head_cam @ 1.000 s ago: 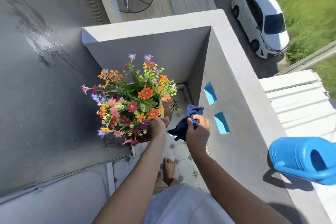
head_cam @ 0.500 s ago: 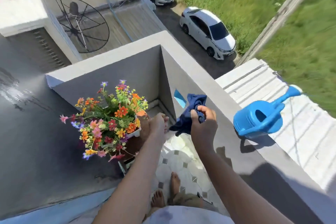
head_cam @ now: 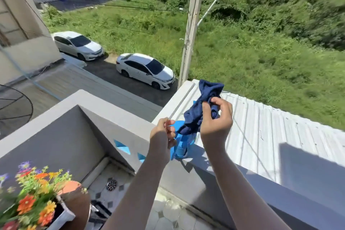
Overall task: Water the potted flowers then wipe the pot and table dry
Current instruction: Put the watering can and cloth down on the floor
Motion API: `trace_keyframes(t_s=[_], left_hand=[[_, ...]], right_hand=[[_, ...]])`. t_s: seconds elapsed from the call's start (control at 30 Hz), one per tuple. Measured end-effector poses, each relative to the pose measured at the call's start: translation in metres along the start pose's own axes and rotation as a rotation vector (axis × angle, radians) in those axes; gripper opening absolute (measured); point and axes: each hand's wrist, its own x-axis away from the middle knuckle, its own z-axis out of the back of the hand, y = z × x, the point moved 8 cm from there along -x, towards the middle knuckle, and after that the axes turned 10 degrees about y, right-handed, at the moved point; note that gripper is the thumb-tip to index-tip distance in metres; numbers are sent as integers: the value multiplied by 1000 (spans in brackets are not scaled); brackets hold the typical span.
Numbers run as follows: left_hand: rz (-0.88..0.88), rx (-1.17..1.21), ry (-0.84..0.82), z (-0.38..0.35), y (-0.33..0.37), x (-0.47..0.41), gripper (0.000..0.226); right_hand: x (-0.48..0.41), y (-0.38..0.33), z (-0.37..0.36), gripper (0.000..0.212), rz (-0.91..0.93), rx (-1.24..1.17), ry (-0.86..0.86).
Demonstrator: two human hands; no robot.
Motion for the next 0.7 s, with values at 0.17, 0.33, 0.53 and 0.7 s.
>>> trace_keyframes(t_s=[0.17,0.33,0.53,0.7], left_hand=[[360,245,-89,-82,-76,-27,25],[372,474,22,-108,-118,-64,27],[224,538,90,-128,-108,-84,22],[80,519,120,-124,-101,-89,30]], right_hand=[[-59,48,26,14,-14,53,7],[-84,89,23,14,-119,17,-125],[-97,111,-9,15,-149,-44,-247],[-93,114,-34,15,-146,-84,-339]])
